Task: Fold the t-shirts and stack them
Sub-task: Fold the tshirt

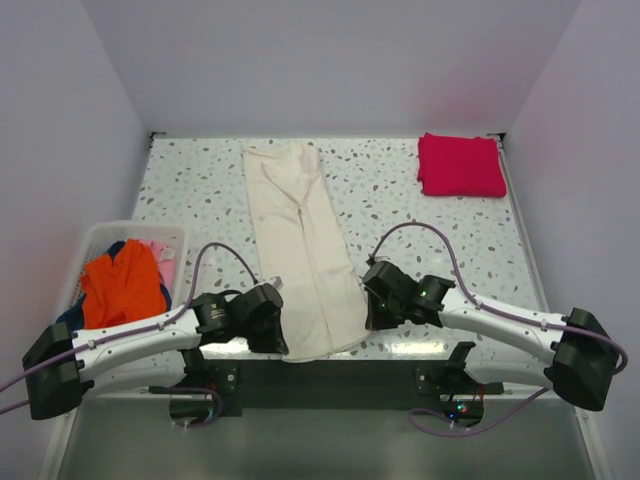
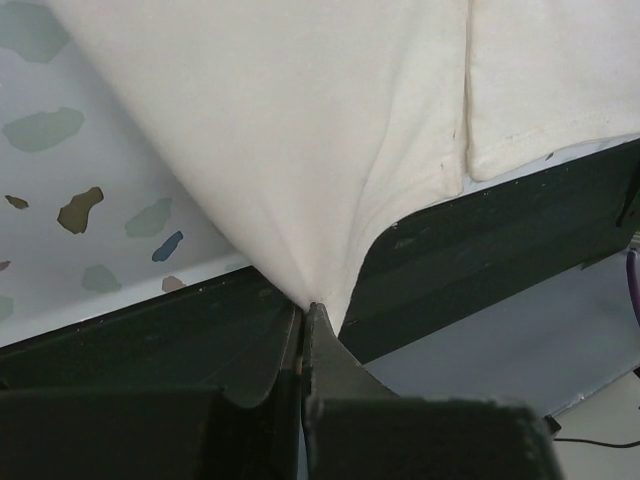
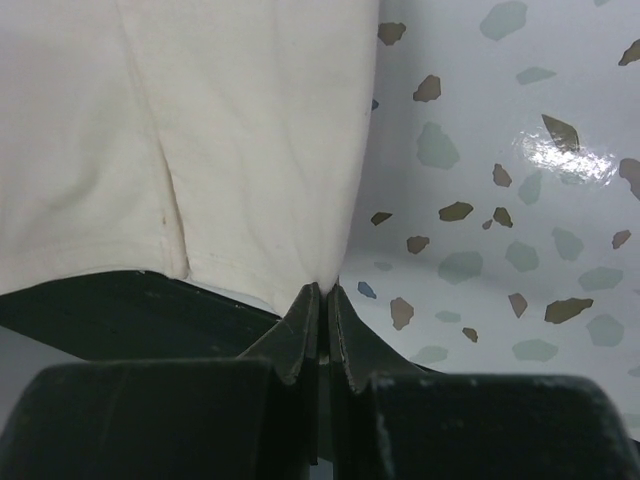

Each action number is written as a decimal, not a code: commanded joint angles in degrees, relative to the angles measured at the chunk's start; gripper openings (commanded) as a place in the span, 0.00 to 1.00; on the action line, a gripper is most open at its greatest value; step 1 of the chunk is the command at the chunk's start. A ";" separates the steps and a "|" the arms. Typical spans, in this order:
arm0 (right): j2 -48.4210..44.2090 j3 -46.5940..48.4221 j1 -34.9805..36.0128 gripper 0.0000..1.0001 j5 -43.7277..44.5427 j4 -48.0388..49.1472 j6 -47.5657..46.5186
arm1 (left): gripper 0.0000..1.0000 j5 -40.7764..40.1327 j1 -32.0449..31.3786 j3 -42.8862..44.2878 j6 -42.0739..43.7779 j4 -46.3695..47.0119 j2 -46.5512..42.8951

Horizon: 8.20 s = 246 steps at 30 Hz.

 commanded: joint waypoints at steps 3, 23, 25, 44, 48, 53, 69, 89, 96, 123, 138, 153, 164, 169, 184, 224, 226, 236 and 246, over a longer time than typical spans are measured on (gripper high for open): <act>0.98 2.62 0.44 0.00 1.37 -0.53 -0.44 | 0.00 -2.94 -0.34 5.37 0.37 -1.06 0.19; 33.48 38.83 -5.79 0.00 11.66 1.75 -12.04 | 0.00 -9.45 23.20 21.47 20.68 7.90 19.43; 35.43 41.03 -7.55 0.00 10.43 3.15 -13.00 | 0.00 -10.07 25.75 22.96 21.12 9.12 21.36; 56.00 61.07 -21.80 0.00 0.23 5.63 -16.79 | 0.00 -11.48 39.03 32.28 21.82 16.34 36.57; 58.11 65.02 -22.50 0.00 -0.21 4.57 -16.79 | 0.00 -10.96 40.71 34.48 22.09 16.60 38.51; 58.65 66.26 -23.64 0.00 -1.09 4.12 -16.00 | 0.00 -10.25 42.29 36.59 22.62 16.51 40.79; 61.81 68.46 -26.28 0.00 -2.50 4.30 -15.82 | 0.00 -8.32 46.25 38.44 23.41 17.83 45.89; 63.13 69.43 -27.69 0.00 -4.42 5.53 -16.26 | 0.03 -4.54 49.32 39.05 25.25 21.26 49.06; 62.16 68.90 -27.69 0.00 -5.57 7.56 -16.44 | 0.13 -4.10 49.94 39.93 26.22 21.53 49.49; 45.55 40.34 -18.55 0.49 3.83 9.66 -16.79 | 0.32 -4.10 38.69 39.15 25.87 26.88 49.31; 36.16 28.37 -18.46 0.47 4.53 9.85 -16.96 | 0.36 -4.63 39.04 36.15 24.46 28.03 49.76; 51.52 53.34 -22.77 0.42 -5.57 13.60 -19.25 | 0.34 -6.01 35.61 29.74 21.48 34.01 43.35; 58.38 51.68 -17.67 0.50 6.45 9.58 -20.04 | 0.38 -16.93 35.79 26.76 19.81 28.29 45.19; 57.24 47.02 -15.74 0.55 11.12 6.59 -19.16 | 0.38 -16.23 35.00 23.68 19.54 28.47 46.60; 39.41 17.85 -12.14 0.59 6.92 10.19 -13.19 | 0.38 -16.76 21.12 13.22 13.58 25.04 39.31; 32.89 29.78 -22.33 0.45 0.32 15.64 -13.98 | 0.35 -8.93 18.64 17.98 21.74 35.59 32.72; 33.59 30.66 -22.24 0.46 -0.30 16.08 -13.63 | 0.35 -9.11 19.96 16.48 21.83 35.42 29.04; 44.04 38.83 -22.24 0.45 -1.62 15.56 -12.13 | 0.36 -9.02 26.12 12.78 23.67 30.32 19.36; 44.24 38.58 -22.24 0.23 -6.61 19.51 -10.20 | 0.36 -9.20 27.26 12.60 24.64 28.21 15.92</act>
